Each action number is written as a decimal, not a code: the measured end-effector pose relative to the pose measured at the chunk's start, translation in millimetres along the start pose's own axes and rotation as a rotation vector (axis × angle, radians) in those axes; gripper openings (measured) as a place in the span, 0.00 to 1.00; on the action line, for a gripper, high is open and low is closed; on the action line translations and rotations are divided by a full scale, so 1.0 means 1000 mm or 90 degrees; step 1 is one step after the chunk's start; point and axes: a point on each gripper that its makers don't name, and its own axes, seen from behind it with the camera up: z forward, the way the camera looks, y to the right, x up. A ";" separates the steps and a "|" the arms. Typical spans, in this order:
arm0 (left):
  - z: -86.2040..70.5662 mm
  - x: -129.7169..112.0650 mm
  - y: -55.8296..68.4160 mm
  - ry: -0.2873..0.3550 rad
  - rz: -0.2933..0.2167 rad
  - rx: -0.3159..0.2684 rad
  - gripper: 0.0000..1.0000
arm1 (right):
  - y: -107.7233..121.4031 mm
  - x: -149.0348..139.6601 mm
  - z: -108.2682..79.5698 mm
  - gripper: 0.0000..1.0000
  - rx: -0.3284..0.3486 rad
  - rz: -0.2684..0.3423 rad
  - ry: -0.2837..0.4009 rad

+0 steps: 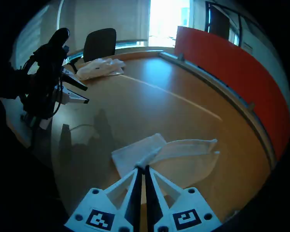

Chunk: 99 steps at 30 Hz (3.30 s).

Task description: Fold towel

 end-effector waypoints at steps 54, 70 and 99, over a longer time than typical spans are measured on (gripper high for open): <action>0.001 -0.005 -0.004 -0.010 0.006 0.003 0.98 | -0.003 -0.106 0.011 0.78 -0.033 0.084 -0.103; 0.003 -0.006 -0.002 -0.012 0.007 0.002 0.98 | -0.004 -0.118 0.019 0.59 -0.051 0.092 -0.111; 0.007 -0.003 -0.001 -0.012 0.015 -0.001 0.98 | 0.004 -0.095 0.015 0.05 -0.051 0.110 -0.068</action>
